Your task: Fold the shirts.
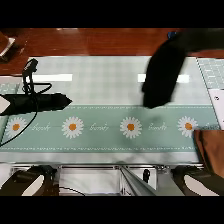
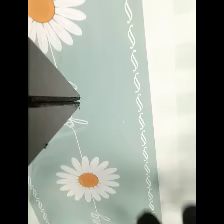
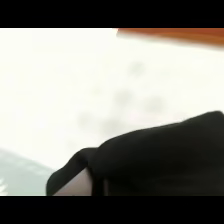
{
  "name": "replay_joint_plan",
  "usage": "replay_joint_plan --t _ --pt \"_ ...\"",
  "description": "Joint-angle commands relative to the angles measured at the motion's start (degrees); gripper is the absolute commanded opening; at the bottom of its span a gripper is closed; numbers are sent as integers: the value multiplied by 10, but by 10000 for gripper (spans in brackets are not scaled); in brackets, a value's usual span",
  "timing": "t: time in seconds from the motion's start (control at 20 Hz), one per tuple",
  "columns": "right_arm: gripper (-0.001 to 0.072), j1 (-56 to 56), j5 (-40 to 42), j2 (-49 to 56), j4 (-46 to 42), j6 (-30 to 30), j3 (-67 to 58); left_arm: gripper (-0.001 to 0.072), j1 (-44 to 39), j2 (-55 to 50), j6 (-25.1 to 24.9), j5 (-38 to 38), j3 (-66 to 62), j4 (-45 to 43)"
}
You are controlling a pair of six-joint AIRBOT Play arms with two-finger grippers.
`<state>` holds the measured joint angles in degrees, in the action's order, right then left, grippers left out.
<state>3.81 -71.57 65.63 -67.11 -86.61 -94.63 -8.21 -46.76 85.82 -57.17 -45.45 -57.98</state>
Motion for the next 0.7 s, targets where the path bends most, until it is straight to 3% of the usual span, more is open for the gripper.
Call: replay_joint_plan --t 0.0,0.4,0.65 --pt "22 -118 -66 -25 -29 -6 -47 25 0 0 0 1 2 10" --pt "22 -393 -144 -29 7 -40 -46 26 0 0 0 13 3 15" --pt "21 -513 -265 -29 -5 -49 -16 26 0 0 -2 28 3 15"
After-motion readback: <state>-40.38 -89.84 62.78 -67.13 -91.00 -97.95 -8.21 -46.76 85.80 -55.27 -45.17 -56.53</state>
